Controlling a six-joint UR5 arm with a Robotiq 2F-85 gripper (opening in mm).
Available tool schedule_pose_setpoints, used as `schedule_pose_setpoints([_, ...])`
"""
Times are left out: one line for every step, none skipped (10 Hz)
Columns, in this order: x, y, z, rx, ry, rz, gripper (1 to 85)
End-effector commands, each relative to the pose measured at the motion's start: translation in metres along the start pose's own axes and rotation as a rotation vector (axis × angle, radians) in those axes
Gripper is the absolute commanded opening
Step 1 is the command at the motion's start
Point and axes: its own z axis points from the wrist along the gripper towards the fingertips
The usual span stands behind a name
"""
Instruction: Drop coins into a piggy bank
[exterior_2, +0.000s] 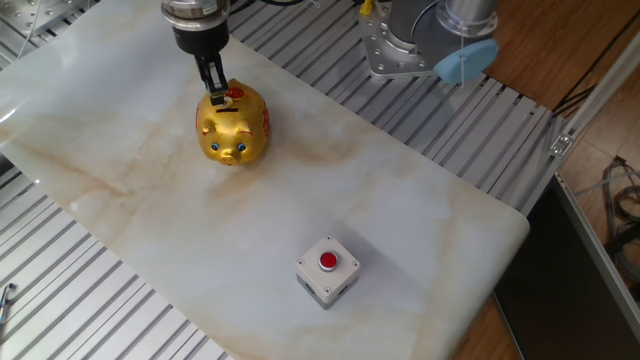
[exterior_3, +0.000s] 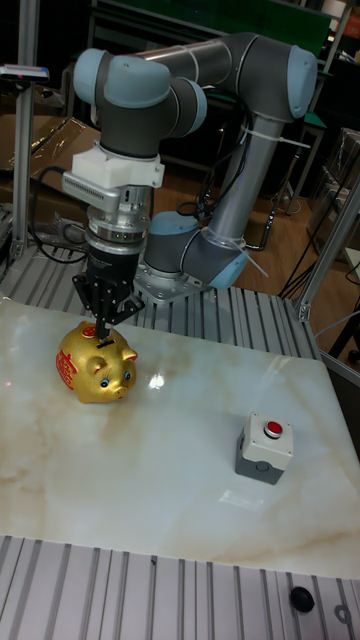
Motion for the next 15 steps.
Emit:
schedule_pose_setpoints([-0.0006,0.0019,0.0002,-0.008,0.001,0.004,1.0])
schedule_pose_setpoints([-0.0005,0.0023,0.0003,-0.008,0.001,0.004,1.0])
schedule_pose_setpoints([-0.0005,0.0027,0.0009,-0.008,0.001,0.004,1.0])
schedule_pose_setpoints([-0.0007,0.0032,0.002,-0.008,0.001,0.004,1.0])
schedule_pose_setpoints([-0.0009,0.0035,0.0024,-0.007,0.0,0.004,1.0])
schedule_pose_setpoints([-0.0012,0.0034,0.0027,-0.006,-0.001,0.004,1.0])
schedule_pose_setpoints([-0.0016,0.0032,0.0034,-0.004,-0.002,0.004,1.0])
schedule_pose_setpoints([-0.0017,0.0034,0.004,-0.004,-0.002,0.004,1.0])
schedule_pose_setpoints([-0.0012,0.0031,0.0047,-0.003,0.001,0.004,1.0])
schedule_pose_setpoints([-0.0013,0.003,0.0051,-0.003,0.001,0.004,1.0])
schedule_pose_setpoints([-0.0006,0.0024,0.0048,-0.002,0.004,0.004,1.0])
schedule_pose_setpoints([-0.0007,0.0021,0.005,-0.002,0.004,0.003,1.0])
schedule_pose_setpoints([-0.0012,0.0003,0.0051,0.004,0.003,-0.013,1.0])
schedule_pose_setpoints([-0.0027,0.0017,0.0052,-0.002,-0.003,-0.018,1.0])
schedule_pose_setpoints([-0.0033,0.0013,0.0051,0.006,-0.006,-0.018,1.0])
